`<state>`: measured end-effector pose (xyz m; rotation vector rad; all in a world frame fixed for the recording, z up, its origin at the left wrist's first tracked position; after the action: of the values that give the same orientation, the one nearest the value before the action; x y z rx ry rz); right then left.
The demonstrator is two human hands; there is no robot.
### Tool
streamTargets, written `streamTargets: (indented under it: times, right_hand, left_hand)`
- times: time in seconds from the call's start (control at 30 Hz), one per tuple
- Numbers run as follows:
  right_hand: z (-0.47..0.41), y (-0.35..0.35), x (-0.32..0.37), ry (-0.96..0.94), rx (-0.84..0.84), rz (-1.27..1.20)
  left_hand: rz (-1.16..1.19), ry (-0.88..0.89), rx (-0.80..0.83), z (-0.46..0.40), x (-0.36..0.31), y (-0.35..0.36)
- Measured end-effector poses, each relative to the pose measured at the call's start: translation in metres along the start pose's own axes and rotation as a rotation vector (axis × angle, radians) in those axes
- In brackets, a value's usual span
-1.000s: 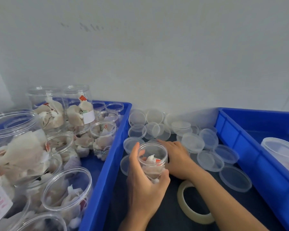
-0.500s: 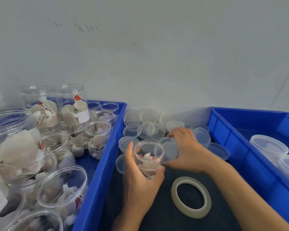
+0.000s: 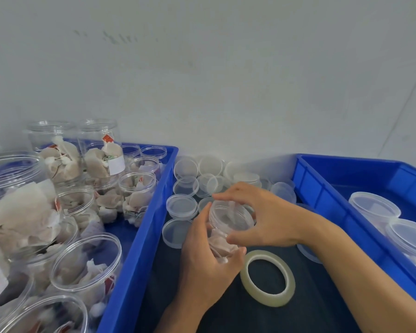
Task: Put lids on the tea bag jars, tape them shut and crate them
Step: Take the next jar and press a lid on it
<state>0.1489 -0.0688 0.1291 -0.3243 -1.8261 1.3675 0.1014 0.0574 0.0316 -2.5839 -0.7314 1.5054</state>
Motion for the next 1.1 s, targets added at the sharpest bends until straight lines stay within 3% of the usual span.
streamTargets:
  times: [0.17, 0.4, 0.6, 0.7, 0.87, 1.0, 1.1]
  right_hand:
    - [-0.001, 0.003, 0.002, -0.003, 0.044, 0.001]
    - [-0.004, 0.004, 0.0, -0.036, 0.261, -0.079]
    - [-0.006, 0.01, -0.004, -0.064, 0.404, -0.288]
    - [-0.01, 0.011, 0.0, -0.048, 0.441, -0.247]
    - [-0.018, 0.007, 0.013, 0.045, 0.298, 0.101]
    - [-0.02, 0.009, 0.022, 0.088, 0.168, 0.264]
    - [-0.019, 0.008, 0.021, 0.101, 0.169, 0.302]
  left_hand:
    - [0.02, -0.005, 0.0, 0.0, 0.002, 0.001]
    - [0.018, -0.013, 0.029, 0.001, 0.0, 0.001]
    - [0.093, -0.043, 0.054, 0.0, -0.001, 0.002]
    - [0.145, -0.06, 0.058, -0.001, -0.001, 0.002]
    - [0.149, -0.06, 0.054, -0.001, -0.001, 0.005]
    - [0.185, -0.09, 0.054, 0.0, 0.002, 0.009]
    - [0.175, -0.092, 0.057, -0.001, 0.004, 0.009]
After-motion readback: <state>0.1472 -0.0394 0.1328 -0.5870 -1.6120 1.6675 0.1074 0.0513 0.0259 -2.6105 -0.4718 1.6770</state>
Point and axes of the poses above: each hand's wrist, its own z-axis away from the middle knuckle, its own y-axis out of the palm, x = y × z, the point moved 8 cm from there along -z, towards the middle knuckle, and after that the axes turned 4 degrees about -z, right-handed, at the moved point
